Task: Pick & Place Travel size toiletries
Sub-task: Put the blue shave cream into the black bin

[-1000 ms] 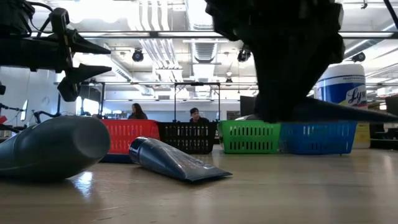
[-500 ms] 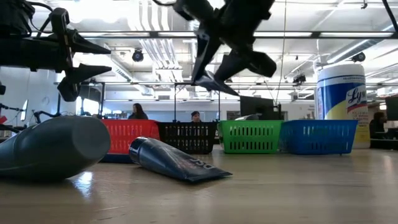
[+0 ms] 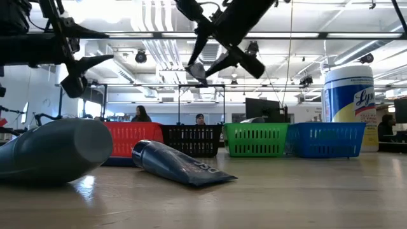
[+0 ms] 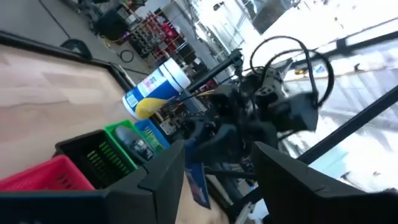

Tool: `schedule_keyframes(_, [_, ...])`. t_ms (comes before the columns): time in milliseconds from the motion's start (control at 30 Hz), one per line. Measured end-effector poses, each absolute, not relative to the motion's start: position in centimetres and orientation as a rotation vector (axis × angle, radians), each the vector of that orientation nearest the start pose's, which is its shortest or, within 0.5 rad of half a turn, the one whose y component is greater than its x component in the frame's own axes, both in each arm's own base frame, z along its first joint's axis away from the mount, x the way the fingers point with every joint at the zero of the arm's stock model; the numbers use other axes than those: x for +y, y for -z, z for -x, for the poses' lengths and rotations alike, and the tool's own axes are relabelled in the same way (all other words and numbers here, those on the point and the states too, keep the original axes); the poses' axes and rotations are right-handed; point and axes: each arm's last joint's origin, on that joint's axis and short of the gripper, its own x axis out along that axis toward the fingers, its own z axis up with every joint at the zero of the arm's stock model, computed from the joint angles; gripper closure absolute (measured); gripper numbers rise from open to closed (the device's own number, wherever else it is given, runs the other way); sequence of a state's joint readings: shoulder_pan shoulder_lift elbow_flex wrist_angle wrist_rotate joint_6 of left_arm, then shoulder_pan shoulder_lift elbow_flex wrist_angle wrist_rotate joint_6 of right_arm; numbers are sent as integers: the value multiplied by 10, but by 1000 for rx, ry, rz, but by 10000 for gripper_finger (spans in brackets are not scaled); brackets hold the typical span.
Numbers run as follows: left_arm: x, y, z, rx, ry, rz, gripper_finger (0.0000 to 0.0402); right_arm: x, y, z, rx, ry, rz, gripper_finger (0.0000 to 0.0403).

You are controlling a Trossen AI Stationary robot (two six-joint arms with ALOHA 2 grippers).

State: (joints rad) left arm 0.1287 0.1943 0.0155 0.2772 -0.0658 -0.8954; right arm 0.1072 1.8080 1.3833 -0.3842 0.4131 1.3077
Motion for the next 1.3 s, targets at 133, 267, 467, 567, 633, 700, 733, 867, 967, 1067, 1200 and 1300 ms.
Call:
schedule_keyframes(133, [13,-190,-110,-162,-80,859,209,9,-251,-401,385,724,-992,282])
schedule_keyframes(267, [8,-195,-115,-91,17,914,209,-8,-258,-406,319,703,-972,277])
schedule_keyframes(467, [4,-202,-131,10,-18,918,207,-15,-260,-408,312,669,-969,275])
schedule_keyframes(567, [4,-207,-145,61,-54,889,192,-18,-260,-408,309,676,-965,280])
schedule_keyframes(633, [4,-210,-156,104,-72,866,175,-20,-260,-407,307,679,-966,281])
schedule_keyframes(700, [4,-215,-167,135,-81,844,154,-19,-260,-408,308,678,-965,278])
schedule_keyframes(733, [4,-218,-174,146,-83,831,143,-19,-260,-408,309,677,-964,275])
schedule_keyframes(867, [4,-229,-199,201,-85,773,100,-19,-260,-408,309,677,-963,271])
schedule_keyframes(967, [4,-237,-219,211,-81,730,81,-20,-260,-408,307,678,-962,277])
schedule_keyframes(1067, [3,-236,-234,289,-105,688,77,-19,-260,-407,306,680,-961,279])
schedule_keyframes(1200, [4,-237,-247,401,-191,602,80,-19,-260,-407,305,681,-963,272])
schedule_keyframes(1300, [3,-235,-254,452,-219,574,81,-19,-260,-408,303,681,-964,271])
